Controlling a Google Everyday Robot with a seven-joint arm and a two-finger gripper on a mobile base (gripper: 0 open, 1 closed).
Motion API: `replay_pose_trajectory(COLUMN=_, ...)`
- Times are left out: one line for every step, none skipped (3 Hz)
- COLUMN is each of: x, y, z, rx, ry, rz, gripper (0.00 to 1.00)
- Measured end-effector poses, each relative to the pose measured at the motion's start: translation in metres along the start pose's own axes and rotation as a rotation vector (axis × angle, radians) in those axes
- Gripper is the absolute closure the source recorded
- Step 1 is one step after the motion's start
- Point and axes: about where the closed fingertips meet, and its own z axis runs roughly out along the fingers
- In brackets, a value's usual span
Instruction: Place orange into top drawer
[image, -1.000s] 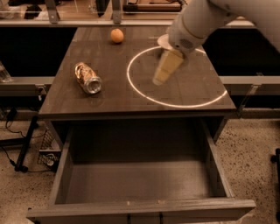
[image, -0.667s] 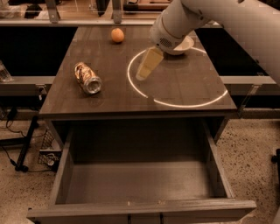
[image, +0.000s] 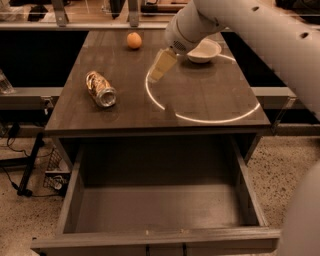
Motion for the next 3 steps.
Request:
replay_pose_trajectory(x=-0.011, y=-0.036, z=0.029, rx=0.076, ry=-0.043, rz=0.034, gripper=0.0)
replay_pose_trajectory(x=-0.023, y=-0.071, z=0.056, rx=0.15, ry=-0.097, rz=0.098, gripper=0.0)
replay_pose_trajectory(x=-0.024, y=-0.072, z=0.06, rx=0.152, ry=-0.109, rz=0.112, gripper=0.0)
